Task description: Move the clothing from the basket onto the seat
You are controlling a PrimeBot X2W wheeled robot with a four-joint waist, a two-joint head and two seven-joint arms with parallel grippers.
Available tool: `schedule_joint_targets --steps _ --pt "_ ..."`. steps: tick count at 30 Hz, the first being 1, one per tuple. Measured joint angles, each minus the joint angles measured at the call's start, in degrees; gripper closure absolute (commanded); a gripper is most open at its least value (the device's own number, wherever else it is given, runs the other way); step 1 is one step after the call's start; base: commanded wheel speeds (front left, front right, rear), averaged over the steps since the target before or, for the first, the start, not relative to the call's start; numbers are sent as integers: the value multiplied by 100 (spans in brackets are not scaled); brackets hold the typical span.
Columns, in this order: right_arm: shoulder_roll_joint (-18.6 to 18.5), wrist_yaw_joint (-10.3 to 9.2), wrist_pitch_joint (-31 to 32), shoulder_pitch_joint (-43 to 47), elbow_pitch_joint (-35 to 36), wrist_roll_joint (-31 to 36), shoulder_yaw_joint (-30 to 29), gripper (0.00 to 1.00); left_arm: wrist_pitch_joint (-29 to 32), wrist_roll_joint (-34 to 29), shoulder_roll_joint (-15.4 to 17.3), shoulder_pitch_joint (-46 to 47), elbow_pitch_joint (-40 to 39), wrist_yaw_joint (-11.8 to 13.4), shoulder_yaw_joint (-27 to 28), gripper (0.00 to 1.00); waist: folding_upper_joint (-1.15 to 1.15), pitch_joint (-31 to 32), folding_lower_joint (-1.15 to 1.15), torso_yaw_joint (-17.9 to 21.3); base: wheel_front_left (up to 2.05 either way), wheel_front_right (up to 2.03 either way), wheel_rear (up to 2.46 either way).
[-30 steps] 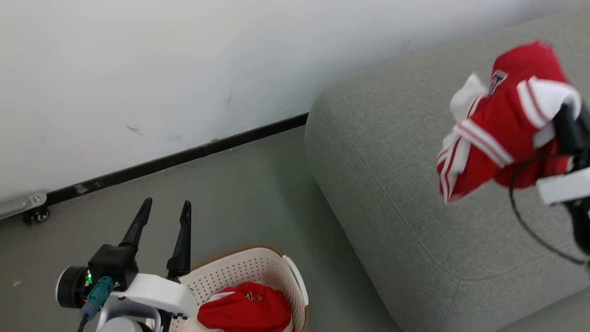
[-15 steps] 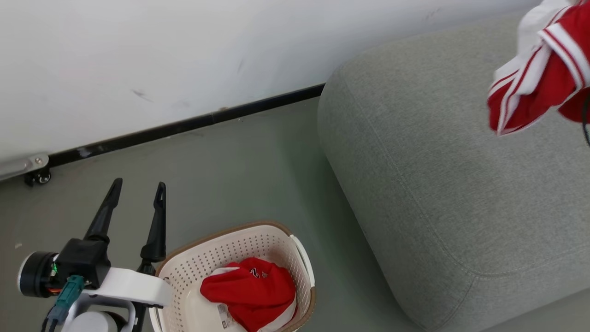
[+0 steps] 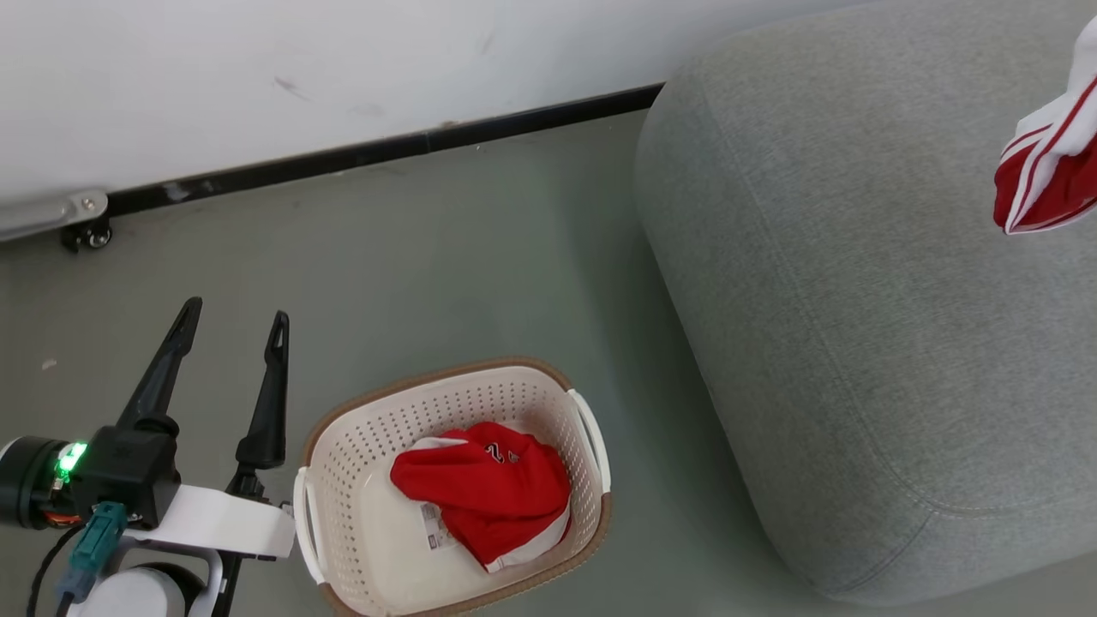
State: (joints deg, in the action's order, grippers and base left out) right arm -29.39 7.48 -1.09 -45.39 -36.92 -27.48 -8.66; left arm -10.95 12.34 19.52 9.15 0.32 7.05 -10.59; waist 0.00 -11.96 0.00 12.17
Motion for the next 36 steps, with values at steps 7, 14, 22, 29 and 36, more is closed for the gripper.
schedule_joint_targets --steps 7,14,22,29,36 --pt "-102 0 -180 -355 -427 296 -160 100 188 -49 58 60 -313 -41 -96 0 0 -303 0 -186 0 0 0" --pt "-96 1 -454 -610 -822 443 -341 100 238 -77 52 279 -577 -102 -219 0 0 -594 0 -348 0 0 0" --pt "-131 1 -872 -627 -1288 850 -466 100 298 -187 46 524 -711 -152 -336 0 0 -880 0 -507 0 0 0" --pt "-20 1 -1111 -606 -1741 955 -658 100 393 -261 60 653 -754 -209 -444 0 0 -1074 0 -606 0 0 0" --pt "480 1 -1238 -310 -2170 925 -853 100 489 -311 121 744 -757 -259 -478 0 0 -1192 0 -625 0 0 0"
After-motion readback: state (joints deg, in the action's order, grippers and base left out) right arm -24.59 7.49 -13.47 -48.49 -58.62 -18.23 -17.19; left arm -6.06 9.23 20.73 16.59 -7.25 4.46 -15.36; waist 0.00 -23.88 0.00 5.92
